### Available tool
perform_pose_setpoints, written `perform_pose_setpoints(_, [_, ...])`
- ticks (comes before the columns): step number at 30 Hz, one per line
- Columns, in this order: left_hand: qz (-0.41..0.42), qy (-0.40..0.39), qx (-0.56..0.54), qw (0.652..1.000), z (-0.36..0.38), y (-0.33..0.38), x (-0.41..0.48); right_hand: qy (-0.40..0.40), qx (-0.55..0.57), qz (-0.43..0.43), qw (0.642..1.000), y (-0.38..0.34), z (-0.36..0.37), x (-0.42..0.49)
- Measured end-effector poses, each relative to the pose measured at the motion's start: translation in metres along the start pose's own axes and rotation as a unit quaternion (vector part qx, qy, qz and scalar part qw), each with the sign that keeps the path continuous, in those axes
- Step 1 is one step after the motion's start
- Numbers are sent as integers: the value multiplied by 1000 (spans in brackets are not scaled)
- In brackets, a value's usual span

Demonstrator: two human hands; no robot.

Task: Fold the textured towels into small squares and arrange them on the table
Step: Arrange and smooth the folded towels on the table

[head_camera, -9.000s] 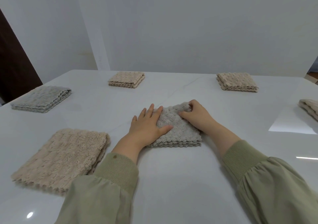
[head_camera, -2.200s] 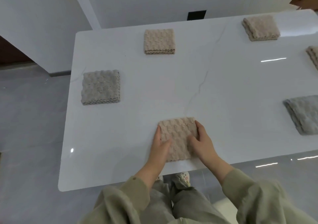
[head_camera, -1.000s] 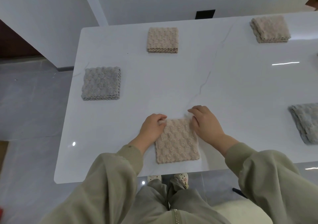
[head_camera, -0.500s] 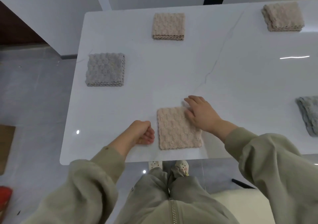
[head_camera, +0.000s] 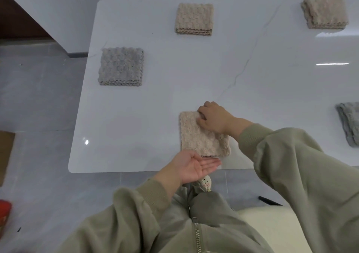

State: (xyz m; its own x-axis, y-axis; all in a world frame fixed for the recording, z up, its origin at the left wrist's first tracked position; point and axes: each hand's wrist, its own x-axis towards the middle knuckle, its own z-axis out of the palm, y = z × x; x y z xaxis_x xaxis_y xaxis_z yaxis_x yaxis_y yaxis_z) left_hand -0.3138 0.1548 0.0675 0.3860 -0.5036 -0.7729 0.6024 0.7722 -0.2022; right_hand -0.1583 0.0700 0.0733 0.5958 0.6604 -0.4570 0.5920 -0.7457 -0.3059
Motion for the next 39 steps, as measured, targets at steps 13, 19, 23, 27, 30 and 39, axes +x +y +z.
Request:
perform_pose_setpoints(13, [9,51,43,998,6,6,2,73,32,-24,997,4,6,-5])
perform_pose_setpoints(19, [2,51,83,995,10,5,2,101,44,-38,993,2,13,-8])
perform_pose_setpoints(23, [-42,40,318,946,27,5,-22,197,200,71,957,16,2,-17])
perform_pose_setpoints(27, [225,172,567,773,51,23,-38,202,237,113,944,35,0,-32])
perform_pose_setpoints(30, [438,240,673,546,50,60,-26,153,201,86,964,41,0,-35])
perform_pose_setpoints(39, [344,212,826,392,41,103,5,63,38,50,996,43,0,-28])
